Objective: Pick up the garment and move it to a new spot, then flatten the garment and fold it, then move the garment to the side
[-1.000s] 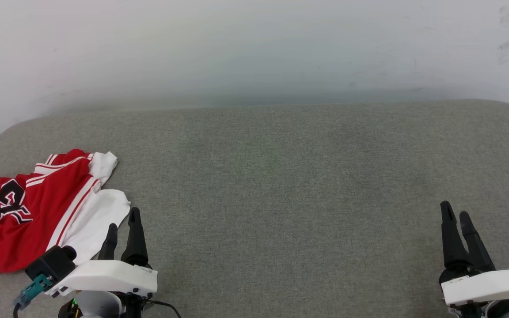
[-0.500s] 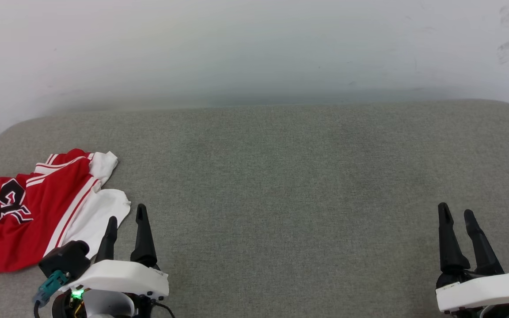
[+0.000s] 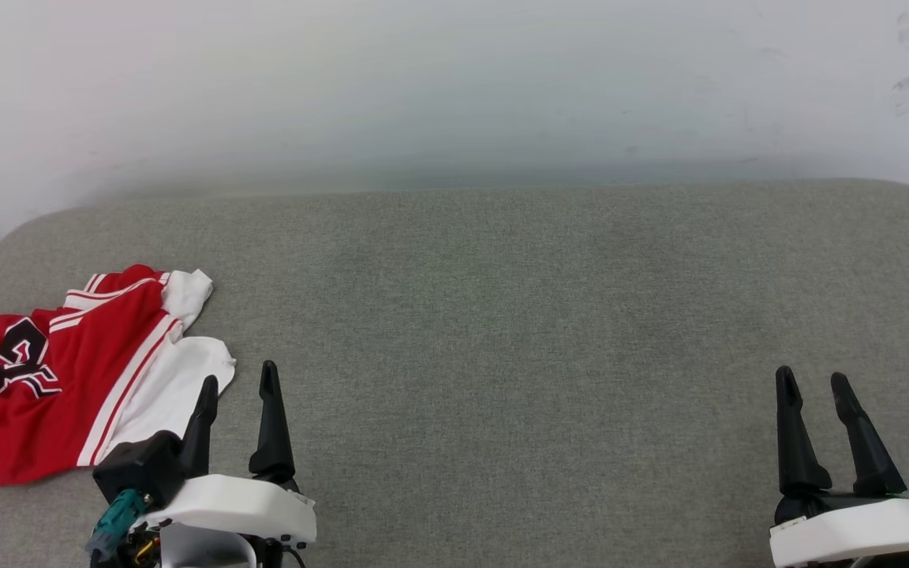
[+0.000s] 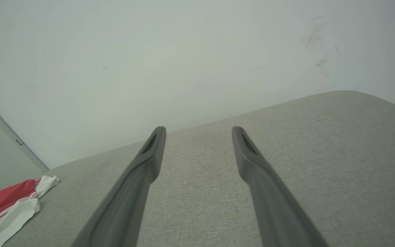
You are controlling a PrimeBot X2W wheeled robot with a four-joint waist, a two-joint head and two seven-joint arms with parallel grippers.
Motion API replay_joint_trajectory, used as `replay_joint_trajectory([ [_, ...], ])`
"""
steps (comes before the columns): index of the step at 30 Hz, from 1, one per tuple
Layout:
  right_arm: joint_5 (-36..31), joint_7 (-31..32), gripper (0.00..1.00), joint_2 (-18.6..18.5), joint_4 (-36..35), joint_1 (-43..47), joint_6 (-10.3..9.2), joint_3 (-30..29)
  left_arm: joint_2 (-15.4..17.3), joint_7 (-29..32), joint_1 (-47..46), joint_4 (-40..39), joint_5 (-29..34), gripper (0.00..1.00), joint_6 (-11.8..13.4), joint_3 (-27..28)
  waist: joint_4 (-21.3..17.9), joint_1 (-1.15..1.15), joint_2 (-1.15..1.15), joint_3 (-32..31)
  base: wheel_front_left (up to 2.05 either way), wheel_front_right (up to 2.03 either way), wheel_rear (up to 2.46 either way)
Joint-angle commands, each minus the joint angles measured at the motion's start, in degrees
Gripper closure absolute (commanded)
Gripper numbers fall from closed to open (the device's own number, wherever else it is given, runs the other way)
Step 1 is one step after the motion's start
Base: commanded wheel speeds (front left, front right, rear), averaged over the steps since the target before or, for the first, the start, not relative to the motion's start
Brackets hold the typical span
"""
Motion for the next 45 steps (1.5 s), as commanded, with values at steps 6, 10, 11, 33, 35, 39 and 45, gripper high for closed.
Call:
replay_joint_trajectory([
  [6,-4.03,-1.28,0.00,0.00,-1.36,0.64,0.00,0.08,-0.19,-1.22,0.63,-0.82,4.27,0.00,-1.13,-0.10,0.04,0.00,0.00,0.16,0.00,0.00,0.00],
  [10,-5.40,-1.81,0.00,0.00,-1.54,1.08,0.00,-0.18,-0.50,-1.74,0.92,-1.05,6.28,0.00,-1.54,0.25,0.02,0.00,0.00,0.22,0.00,0.00,0.00],
  [11,-5.71,-1.99,0.00,0.00,-1.54,1.22,0.00,-0.28,-0.58,-1.86,1.06,-1.13,6.79,0.00,-1.68,0.36,0.01,0.00,0.00,0.23,0.00,0.00,0.00],
  [33,-12.93,-4.49,0.00,0.02,-2.68,3.59,0.00,-0.53,-2.49,-4.31,3.14,-1.22,16.41,0.00,-5.21,2.74,0.03,0.00,0.00,0.18,0.00,0.00,0.00],
  [35,-13.56,-4.58,0.00,0.03,-2.84,3.69,0.00,-0.50,-2.59,-4.57,3.25,-1.14,17.16,0.00,-5.39,3.01,0.00,0.00,0.00,0.20,0.00,0.00,0.00],
  [39,-14.58,-5.08,0.00,0.03,-3.22,3.76,0.00,-0.34,-2.77,-4.99,3.48,-1.05,18.79,0.00,-5.62,3.35,-0.05,0.00,0.00,0.18,0.00,0.00,0.00],
  [45,-16.37,-5.63,0.00,0.04,-3.70,4.31,0.00,-0.09,-2.91,-5.61,3.84,-0.87,21.00,0.00,-5.83,3.37,0.04,0.00,0.00,0.20,0.00,0.00,0.00],
])
